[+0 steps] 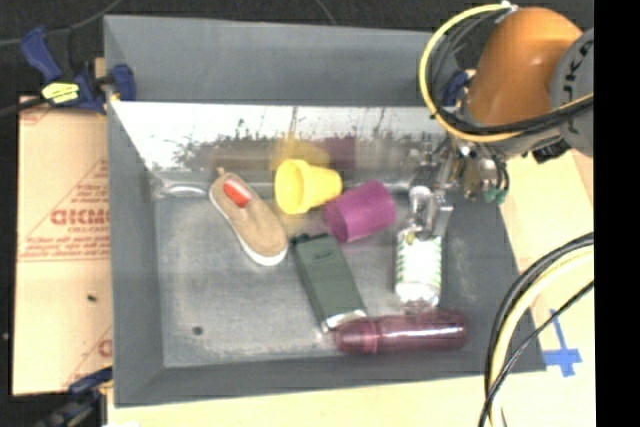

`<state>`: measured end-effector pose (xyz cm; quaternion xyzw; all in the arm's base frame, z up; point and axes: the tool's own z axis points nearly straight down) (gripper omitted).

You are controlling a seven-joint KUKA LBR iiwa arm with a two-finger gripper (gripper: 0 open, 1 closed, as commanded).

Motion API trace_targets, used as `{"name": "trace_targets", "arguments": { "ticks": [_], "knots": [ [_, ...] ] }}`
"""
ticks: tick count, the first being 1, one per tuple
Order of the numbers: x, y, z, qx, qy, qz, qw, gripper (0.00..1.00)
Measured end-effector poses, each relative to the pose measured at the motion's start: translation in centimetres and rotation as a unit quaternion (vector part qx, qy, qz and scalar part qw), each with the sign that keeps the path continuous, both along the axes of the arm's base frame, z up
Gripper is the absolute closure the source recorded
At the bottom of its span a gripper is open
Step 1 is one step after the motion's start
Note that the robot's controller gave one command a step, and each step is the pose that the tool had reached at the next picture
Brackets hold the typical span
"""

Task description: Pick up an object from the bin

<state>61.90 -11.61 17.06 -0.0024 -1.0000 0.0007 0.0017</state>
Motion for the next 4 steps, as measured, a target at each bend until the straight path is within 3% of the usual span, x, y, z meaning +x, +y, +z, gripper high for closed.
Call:
{"name": "trace_targets", "arguments": {
  "ticks": [1,2,3,4],
  "knots": [
    [0.2,0.0,0.5,-0.001,-0.0039,0.002,1.0,0.0],
    [3.0,5.9,-10.3,0.0,-0.0001,0.014,0.9999,0.0],
    [3.2,6.5,-1.0,-0.001,-0.01,-0.052,0.9986,0.0],
    [1.5,10.9,-7.2,0.0,-0.0002,-0.091,0.9959,0.0]
  ]
}}
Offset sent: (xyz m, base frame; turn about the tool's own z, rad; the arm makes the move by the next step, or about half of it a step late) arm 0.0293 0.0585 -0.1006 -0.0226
